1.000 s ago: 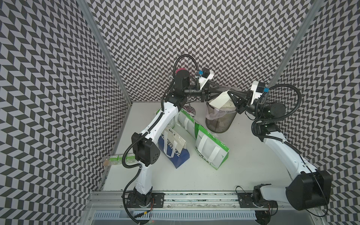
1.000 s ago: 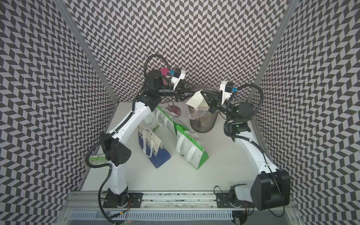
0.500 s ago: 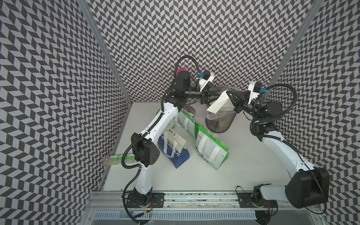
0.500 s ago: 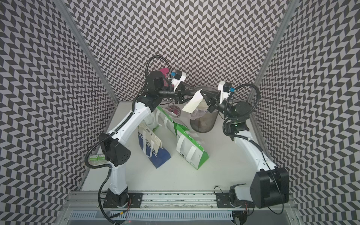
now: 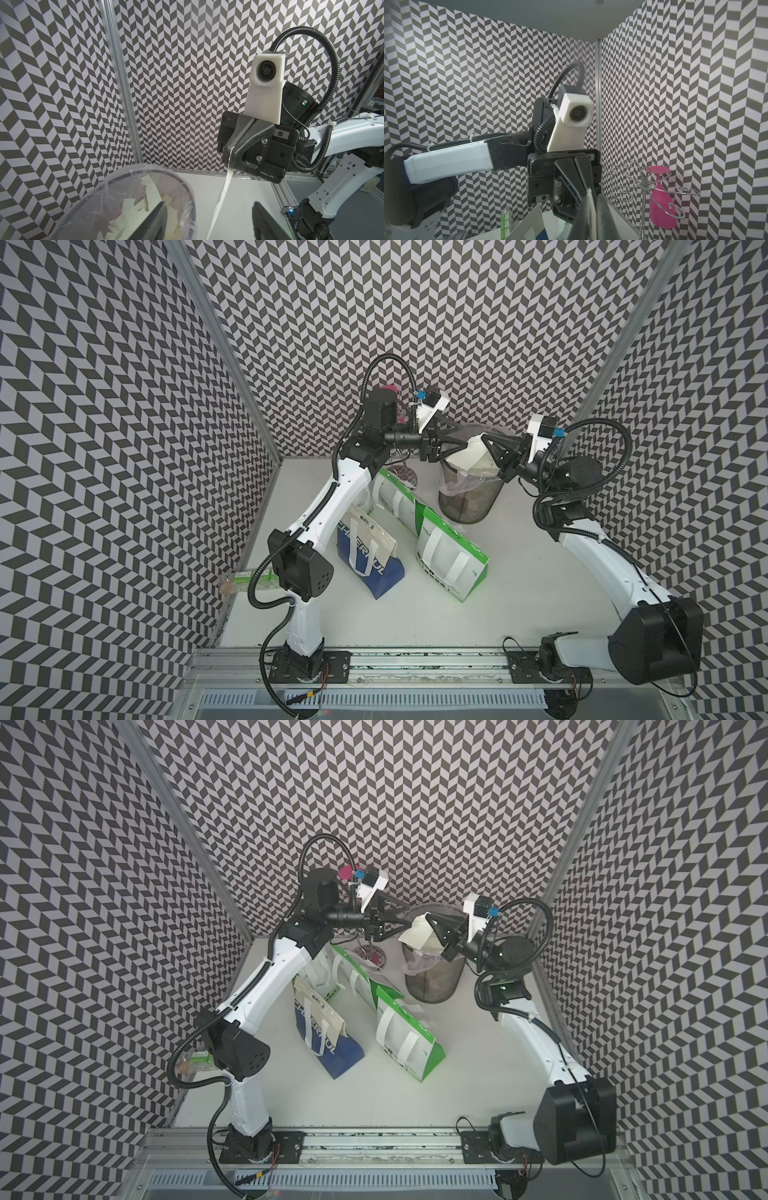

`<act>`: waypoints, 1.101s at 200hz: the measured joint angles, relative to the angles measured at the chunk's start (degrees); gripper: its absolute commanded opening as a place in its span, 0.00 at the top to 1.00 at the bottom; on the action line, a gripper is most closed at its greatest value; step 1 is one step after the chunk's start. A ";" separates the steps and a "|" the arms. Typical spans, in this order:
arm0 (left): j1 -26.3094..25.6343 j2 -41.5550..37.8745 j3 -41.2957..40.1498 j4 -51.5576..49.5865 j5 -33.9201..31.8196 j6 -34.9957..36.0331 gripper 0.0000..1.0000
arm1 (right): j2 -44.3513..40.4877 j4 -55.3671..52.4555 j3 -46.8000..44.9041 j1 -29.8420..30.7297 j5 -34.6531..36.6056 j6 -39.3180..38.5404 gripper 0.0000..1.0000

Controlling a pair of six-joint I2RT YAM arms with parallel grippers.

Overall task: Shred takeout receipts and throw away
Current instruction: Shred the takeout receipt.

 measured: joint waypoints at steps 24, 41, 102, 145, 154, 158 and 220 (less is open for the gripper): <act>-1.31 0.81 1.20 -1.70 0.00 0.57 0.47 | 0.02 2.08 0.00 0.42 -0.24 1.73 1.00; -1.86 1.05 1.64 -2.25 0.17 0.85 0.60 | 0.15 3.87 0.00 0.46 -0.39 3.06 1.00; -1.95 1.05 1.70 -2.16 1.20 0.57 1.00 | 0.55 7.06 -0.07 0.50 -0.35 5.60 1.00; -1.86 0.98 1.70 -2.82 0.48 2.51 1.00 | 0.52 3.85 0.22 0.48 -1.55 2.10 0.80; -1.86 0.85 1.70 -4.24 -0.57 4.13 1.00 | 0.61 -0.55 1.57 0.50 -2.54 -1.01 0.71; -1.88 0.83 1.73 -5.03 -1.16 5.18 1.00 | 0.72 -2.84 2.43 0.50 -2.95 -2.56 0.68; -3.61 1.46 10.21 -21.92 -16.52 20.81 1.00 | 3.54 -36.00 19.12 0.72 -5.53 -27.50 0.66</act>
